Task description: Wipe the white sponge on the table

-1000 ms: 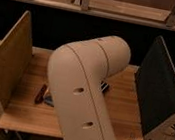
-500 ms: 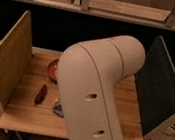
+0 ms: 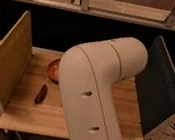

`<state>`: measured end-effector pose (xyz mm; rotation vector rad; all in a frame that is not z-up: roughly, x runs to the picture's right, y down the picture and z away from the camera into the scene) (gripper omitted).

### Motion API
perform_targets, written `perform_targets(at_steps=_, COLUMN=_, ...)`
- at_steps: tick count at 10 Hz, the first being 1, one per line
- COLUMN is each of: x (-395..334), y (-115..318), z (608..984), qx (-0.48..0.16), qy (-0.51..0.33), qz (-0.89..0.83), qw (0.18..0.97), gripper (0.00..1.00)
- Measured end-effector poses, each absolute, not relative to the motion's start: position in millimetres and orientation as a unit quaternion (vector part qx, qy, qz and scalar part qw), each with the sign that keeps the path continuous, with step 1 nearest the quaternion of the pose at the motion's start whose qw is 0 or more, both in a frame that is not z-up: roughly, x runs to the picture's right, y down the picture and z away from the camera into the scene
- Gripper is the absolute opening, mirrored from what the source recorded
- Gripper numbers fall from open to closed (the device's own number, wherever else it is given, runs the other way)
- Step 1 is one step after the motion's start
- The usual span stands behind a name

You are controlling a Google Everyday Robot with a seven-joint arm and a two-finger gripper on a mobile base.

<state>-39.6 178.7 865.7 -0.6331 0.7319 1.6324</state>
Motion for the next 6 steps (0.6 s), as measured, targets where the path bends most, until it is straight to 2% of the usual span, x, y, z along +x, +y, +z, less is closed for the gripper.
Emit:
perform_targets(at_steps=3, x=-60.4, y=147.7, z=880.8, qx=-0.262, qy=0.295, qz=0.691, qw=0.605, gripper=0.0)
perform_targets(at_steps=6, x=-109.4, y=154.8, z=886.8, qx=-0.301, qy=0.266, qz=0.675, qw=0.618, gripper=0.0)
